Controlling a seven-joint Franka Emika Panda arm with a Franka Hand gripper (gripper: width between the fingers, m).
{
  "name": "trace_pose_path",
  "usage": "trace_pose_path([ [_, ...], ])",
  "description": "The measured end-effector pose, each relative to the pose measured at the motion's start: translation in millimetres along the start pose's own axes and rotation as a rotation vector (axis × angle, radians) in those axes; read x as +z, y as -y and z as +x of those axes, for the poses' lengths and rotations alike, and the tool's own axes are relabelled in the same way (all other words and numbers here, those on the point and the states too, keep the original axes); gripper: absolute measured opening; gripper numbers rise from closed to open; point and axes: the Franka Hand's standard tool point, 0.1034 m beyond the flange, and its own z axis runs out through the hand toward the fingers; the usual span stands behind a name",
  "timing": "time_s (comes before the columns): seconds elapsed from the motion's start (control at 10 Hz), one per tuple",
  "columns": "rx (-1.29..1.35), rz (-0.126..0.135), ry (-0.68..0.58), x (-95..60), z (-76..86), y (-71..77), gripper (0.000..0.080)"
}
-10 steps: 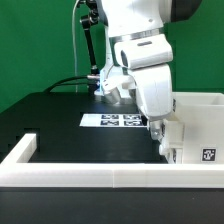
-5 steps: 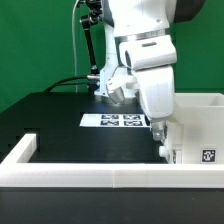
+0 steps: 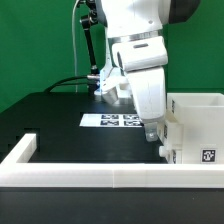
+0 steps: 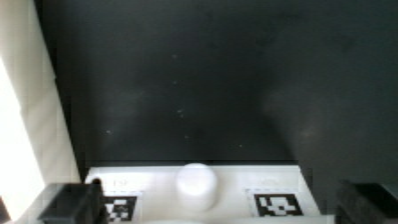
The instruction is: Assemble drawer
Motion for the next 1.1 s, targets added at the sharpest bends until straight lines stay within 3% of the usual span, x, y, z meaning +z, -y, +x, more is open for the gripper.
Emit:
trace_pose_path([
  [0.4, -0.001, 0.003, -0.009, 0.4, 31.7, -1.8, 0.0648],
  [0.7, 0.009, -0.003, -0.005, 1.5, 31.3, -1.4, 0.0648],
  [0.8, -0.032, 0.000, -0.002, 1.0, 18.5, -0.6, 0.0648],
  [0.9, -0.047, 0.005, 0.006, -2.0, -5.0, 0.9, 0.0648],
  [1.1, -0.019, -0.022, 0.017, -14.1, -32.9, -0.9, 0.0648],
])
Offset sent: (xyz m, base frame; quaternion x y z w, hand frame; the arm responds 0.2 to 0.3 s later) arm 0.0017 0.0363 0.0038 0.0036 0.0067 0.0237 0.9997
